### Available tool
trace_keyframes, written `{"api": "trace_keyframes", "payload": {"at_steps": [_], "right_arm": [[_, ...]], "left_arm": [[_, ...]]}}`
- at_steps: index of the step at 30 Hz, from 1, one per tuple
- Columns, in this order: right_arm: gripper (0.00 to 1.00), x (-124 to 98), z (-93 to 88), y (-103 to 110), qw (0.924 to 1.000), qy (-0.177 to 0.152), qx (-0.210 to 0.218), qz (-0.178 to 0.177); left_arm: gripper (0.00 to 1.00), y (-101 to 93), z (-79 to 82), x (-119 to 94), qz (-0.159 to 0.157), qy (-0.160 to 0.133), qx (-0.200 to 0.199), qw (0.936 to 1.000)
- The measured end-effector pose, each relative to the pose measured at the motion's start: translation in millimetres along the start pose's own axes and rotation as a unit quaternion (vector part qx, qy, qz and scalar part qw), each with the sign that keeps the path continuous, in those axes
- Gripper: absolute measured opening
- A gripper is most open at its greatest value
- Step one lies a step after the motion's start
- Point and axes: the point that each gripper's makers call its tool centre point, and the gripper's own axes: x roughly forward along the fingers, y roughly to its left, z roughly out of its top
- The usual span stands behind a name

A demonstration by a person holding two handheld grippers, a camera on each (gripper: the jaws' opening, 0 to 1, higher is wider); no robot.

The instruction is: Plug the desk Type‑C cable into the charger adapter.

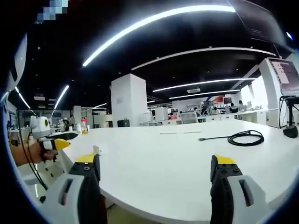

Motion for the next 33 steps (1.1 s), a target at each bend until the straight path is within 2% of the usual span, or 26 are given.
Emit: {"api": "trace_keyframes", "payload": {"at_steps": [19, 23, 26, 33], "right_arm": [[0.99, 2.4, -4.6, -2.9, 0.9998, 0.013, -0.014, 0.006], [0.93, 5.5, -4.2, -16.9, 0.9991, 0.025, -0.033, 0.009], [0.88, 9.6, 1.5, -26.2, 0.9989, 0.022, -0.04, 0.006], [0.86, 24.1, 3.1, -55.3, 0.9954, 0.05, -0.081, 0.001]], "left_arm": [[1.0, -0.7, -2.1, 1.1, 0.003, 0.003, -0.006, 1.0], [1.0, 0.1, -3.3, 1.0, 0.004, 0.005, -0.007, 1.0], [1.0, 0.2, -1.9, 0.7, 0.003, 0.002, -0.008, 1.0], [1.0, -1.4, 1.9, -0.1, 0.001, -0.004, 0.011, 0.9999]]}}
